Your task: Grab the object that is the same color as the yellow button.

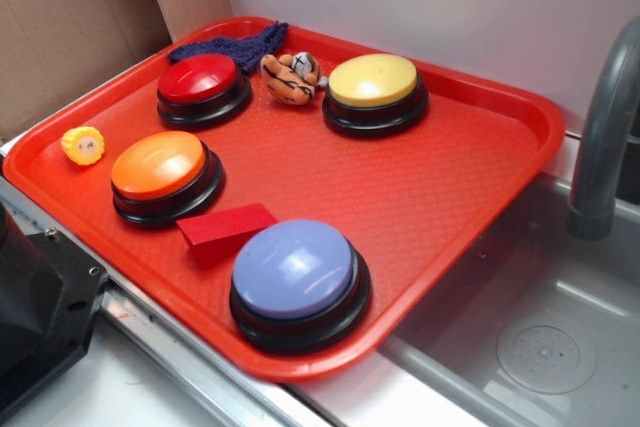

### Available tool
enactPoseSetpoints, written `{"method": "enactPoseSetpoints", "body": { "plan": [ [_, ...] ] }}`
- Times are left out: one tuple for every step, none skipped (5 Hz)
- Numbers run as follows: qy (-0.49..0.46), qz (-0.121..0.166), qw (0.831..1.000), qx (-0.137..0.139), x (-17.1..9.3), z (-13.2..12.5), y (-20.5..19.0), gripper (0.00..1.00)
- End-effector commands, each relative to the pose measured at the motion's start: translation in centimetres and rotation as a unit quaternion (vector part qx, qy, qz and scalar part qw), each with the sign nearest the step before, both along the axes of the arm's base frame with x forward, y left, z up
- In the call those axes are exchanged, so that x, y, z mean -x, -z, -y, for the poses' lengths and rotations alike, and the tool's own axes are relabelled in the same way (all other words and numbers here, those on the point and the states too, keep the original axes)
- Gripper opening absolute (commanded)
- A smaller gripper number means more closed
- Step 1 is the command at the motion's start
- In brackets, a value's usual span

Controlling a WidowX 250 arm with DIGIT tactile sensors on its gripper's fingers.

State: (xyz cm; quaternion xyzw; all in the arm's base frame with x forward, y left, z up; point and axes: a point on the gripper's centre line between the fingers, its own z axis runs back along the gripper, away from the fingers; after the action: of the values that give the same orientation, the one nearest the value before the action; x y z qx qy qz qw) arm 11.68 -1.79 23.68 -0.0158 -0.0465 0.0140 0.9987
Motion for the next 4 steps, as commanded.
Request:
{"method": "enactPoseSetpoints", "body": {
  "plan": [
    [0.000, 0.000, 1.000, 0.000, 0.0, 0.0, 0.0, 1.00],
    [-0.031, 0.020, 0.999, -0.012, -1.5, -1.2, 0.2, 1.00],
    [-0.052, 0.024, 0.998, -0.022, -2.7, -2.9, 0.7, 1.00],
    [-0.084, 0.029, 0.996, -0.026, -2.7, -5.2, 1.4, 1.00]
  ]
}}
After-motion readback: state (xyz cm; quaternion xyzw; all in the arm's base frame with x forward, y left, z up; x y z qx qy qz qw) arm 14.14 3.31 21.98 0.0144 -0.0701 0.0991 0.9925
